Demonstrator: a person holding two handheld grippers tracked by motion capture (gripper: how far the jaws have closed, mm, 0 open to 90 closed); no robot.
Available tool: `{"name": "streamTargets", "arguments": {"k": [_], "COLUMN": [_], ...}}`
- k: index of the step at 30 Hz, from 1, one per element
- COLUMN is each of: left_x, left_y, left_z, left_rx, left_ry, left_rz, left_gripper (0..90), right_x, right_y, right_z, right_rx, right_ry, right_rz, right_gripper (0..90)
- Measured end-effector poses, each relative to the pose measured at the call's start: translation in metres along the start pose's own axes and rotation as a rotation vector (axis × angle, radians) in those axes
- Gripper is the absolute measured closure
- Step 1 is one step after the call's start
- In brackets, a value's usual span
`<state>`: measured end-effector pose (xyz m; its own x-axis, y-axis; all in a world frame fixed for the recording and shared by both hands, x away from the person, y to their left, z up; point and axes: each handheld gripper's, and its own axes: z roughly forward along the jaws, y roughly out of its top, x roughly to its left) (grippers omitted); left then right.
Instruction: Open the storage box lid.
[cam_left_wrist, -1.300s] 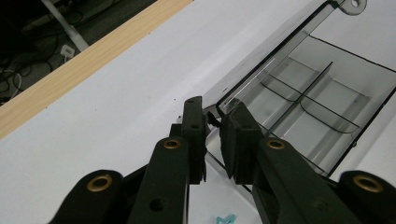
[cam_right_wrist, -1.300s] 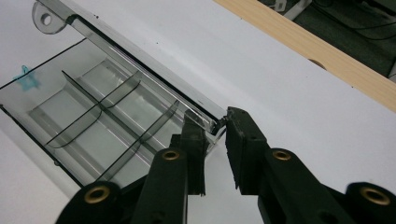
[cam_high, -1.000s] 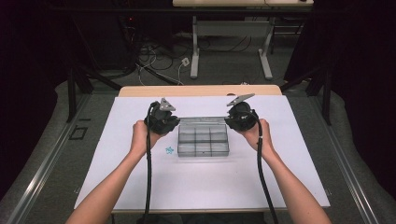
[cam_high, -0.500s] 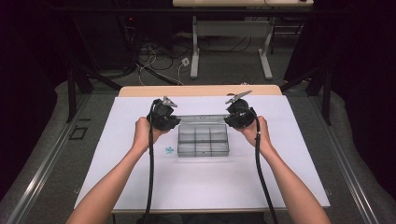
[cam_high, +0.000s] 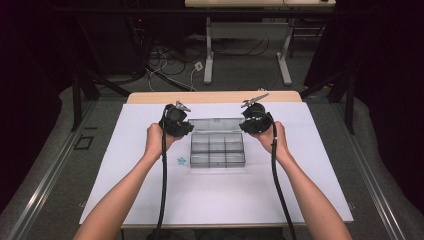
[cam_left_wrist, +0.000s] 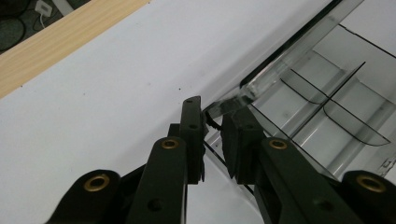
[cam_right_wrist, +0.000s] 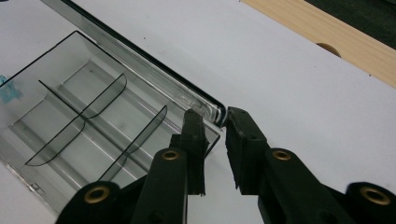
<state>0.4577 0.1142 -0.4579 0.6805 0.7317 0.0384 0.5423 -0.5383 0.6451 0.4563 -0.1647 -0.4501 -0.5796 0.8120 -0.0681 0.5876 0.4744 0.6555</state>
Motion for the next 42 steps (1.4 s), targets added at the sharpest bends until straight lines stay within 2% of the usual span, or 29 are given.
{"name": "streamTargets", "arguments": {"k": [12, 16, 25, 28, 39, 42], "left_x": [0.005, 0.006, 0.008, 0.008, 0.011, 0.012], "left_y": [-0.001, -0.001, -0.002, -0.003, -0.004, -0.007], "left_z": [0.011, 0.015, 0.024, 0.026, 0.034, 0.033], "left_rx": [0.014, 0.014, 0.022, 0.013, 0.026, 0.018], "left_ry": [0.008, 0.012, 0.017, 0.023, 0.030, 0.024], "left_rz": [-0.006, -0.007, -0.023, -0.023, -0.034, -0.050], "left_gripper": [78.6, 78.6, 78.5, 78.5, 78.0, 73.6], "right_x": [-0.004, -0.005, -0.008, -0.008, -0.010, -0.010], "right_y": [0.000, 0.000, -0.001, -0.001, -0.002, -0.003], "right_z": [0.009, 0.014, 0.022, 0.024, 0.036, 0.039], "right_rx": [-0.014, -0.002, -0.015, -0.004, 0.010, 0.011], "right_ry": [-0.003, -0.006, -0.012, -0.016, -0.032, -0.026], "right_rz": [0.042, 0.049, 0.063, 0.067, 0.086, 0.096], "right_gripper": [77.8, 77.8, 77.6, 77.5, 77.9, 72.1]}}
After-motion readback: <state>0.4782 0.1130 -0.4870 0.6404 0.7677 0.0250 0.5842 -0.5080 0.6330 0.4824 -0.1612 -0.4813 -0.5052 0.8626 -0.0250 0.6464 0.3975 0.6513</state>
